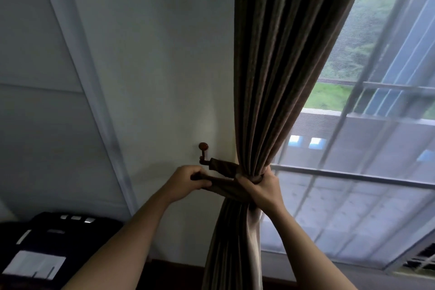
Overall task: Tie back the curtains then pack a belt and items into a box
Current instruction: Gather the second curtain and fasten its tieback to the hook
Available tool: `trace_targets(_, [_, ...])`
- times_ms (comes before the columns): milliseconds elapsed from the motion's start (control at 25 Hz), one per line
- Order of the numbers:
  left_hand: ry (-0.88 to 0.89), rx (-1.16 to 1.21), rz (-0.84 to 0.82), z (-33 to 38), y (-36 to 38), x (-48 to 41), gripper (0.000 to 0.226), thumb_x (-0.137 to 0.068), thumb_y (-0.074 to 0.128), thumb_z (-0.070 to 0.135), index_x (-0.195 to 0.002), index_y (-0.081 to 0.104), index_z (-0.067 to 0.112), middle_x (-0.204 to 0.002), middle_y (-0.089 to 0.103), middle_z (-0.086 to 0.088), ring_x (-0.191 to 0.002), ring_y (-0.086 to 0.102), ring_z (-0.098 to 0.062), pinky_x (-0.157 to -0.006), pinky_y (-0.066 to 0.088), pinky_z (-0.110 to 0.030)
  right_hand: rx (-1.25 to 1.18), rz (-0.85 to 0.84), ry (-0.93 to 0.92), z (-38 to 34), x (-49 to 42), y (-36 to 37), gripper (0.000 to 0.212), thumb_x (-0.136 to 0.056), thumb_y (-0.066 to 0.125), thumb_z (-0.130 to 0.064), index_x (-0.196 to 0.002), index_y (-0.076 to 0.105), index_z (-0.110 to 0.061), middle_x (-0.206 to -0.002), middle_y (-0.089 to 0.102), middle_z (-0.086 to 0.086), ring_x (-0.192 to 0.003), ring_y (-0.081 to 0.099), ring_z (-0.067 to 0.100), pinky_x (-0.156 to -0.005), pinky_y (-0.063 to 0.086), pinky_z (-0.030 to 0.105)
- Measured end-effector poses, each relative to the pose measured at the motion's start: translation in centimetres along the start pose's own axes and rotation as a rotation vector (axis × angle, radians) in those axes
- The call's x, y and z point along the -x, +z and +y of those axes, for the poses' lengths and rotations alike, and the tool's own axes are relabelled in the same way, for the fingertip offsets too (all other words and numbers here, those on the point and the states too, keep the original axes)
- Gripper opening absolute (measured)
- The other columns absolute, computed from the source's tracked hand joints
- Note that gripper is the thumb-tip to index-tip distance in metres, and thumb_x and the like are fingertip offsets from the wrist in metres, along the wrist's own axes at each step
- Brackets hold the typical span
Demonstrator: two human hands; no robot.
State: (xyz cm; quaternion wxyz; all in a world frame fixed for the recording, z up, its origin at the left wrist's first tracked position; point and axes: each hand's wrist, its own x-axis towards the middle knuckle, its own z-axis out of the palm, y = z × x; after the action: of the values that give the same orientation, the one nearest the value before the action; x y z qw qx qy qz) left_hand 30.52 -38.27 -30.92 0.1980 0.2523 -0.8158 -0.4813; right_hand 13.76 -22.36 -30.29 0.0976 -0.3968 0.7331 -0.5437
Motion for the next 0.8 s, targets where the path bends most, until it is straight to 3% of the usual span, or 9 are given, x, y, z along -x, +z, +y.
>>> trace_targets(80, [-0.094, 0.281, 0.128, -0.5, 0.2, -0.6, 0.012, -0.081, 0.07, 0.008, -0.091, 0.068, 0.014, -0.079, 0.067, 0.001, -0.074, 0.063, -0.01, -0.066, 0.051, -0.019, -0.002, 0.032, 0.017, -0.1, -0.2, 0.6, 0.041, -0.071, 0.078, -0.029, -0.104, 0.054, -0.022, -0.087, 0.063, -0.014, -0.087, 0.062, 0.011, -0.071, 0.047, 0.021])
trace_targets(240, [-0.232, 0.805, 0.504, -0.8, 3.1, -2.7, 0.025, -0.082, 0.067, 0.002, -0.095, 0.052, 0.017, -0.084, 0.063, -0.01, -0.075, 0.062, -0.02, -0.068, 0.05, -0.029, -0.013, 0.158, 0.052, -0.7, -0.7, 2.5, 0.04, -0.067, 0.078, -0.036, -0.097, 0.052, -0.029, -0.089, 0.064, -0.011, -0.087, 0.062, 0.012, -0.072, 0.049, 0.03])
trace_targets(320, [-0.281, 0.897, 0.636, -0.9, 4.3, -3.8, 0.028, -0.082, 0.069, 0.004, -0.096, 0.049, 0.018, -0.09, 0.064, -0.017, -0.079, 0.064, -0.024, -0.073, 0.054, -0.033, 0.015, 0.185, 0.049, -0.9, -1.0, 3.3, 0.044, -0.065, 0.076, -0.043, -0.098, 0.05, -0.029, -0.094, 0.061, -0.009, -0.09, 0.06, 0.012, -0.076, 0.051, 0.033])
trace_targets(400, [-0.305, 0.691, 0.727, -0.8, 4.7, -4.6, 0.03, -0.081, 0.071, 0.011, -0.106, 0.055, 0.015, -0.098, 0.065, -0.018, -0.084, 0.064, -0.024, -0.079, 0.055, -0.035, 0.036, 0.195, 0.053, -1.1, -1.2, 3.9, 0.046, -0.065, 0.075, -0.044, -0.098, 0.049, -0.028, -0.096, 0.058, -0.009, -0.092, 0.058, 0.012, -0.078, 0.05, 0.034])
trace_targets(520, [-0.285, 0.352, 0.752, -0.7, 4.9, -5.5, 0.032, -0.085, 0.067, 0.013, -0.115, 0.064, 0.003, -0.103, 0.066, -0.009, -0.091, 0.059, -0.016, -0.083, 0.044, -0.023, 0.047, 0.222, 0.04, -1.3, -1.4, 4.4, 0.045, -0.066, 0.077, -0.04, -0.098, 0.046, -0.028, -0.095, 0.055, -0.009, -0.092, 0.055, 0.011, -0.077, 0.048, 0.032])
trace_targets(600, [-0.316, 0.297, 0.788, -0.9, 4.9, -5.9, 0.027, -0.087, 0.063, 0.011, -0.111, 0.067, -0.001, -0.101, 0.068, -0.008, -0.092, 0.06, -0.017, -0.079, 0.038, -0.016, 0.056, 0.225, 0.034, -1.4, -1.5, 4.7, 0.046, -0.066, 0.077, -0.038, -0.099, 0.045, -0.029, -0.095, 0.053, -0.009, -0.092, 0.053, 0.01, -0.076, 0.045, 0.028])
trace_targets(720, [-0.285, 0.188, 0.741, -2.0, 5.0, -6.2, 0.019, -0.089, 0.059, 0.008, -0.099, 0.072, -0.001, -0.091, 0.07, -0.01, -0.083, 0.061, -0.018, -0.059, 0.034, -0.013, 0.058, 0.203, 0.027, -1.2, -1.8, 5.0, 0.05, -0.066, 0.077, -0.038, -0.104, 0.048, -0.024, -0.098, 0.053, -0.008, -0.093, 0.052, 0.01, -0.077, 0.043, 0.027])
trace_targets(800, [-0.248, 0.084, 0.652, -2.6, 4.6, -6.1, 0.018, -0.088, 0.06, 0.006, -0.1, 0.072, -0.001, -0.088, 0.07, -0.014, -0.081, 0.06, -0.016, -0.063, 0.038, -0.019, 0.07, 0.195, 0.018, -0.9, -2.0, 5.1, 0.054, -0.066, 0.077, -0.039, -0.108, 0.049, -0.022, -0.1, 0.054, -0.007, -0.095, 0.053, 0.011, -0.078, 0.044, 0.027])
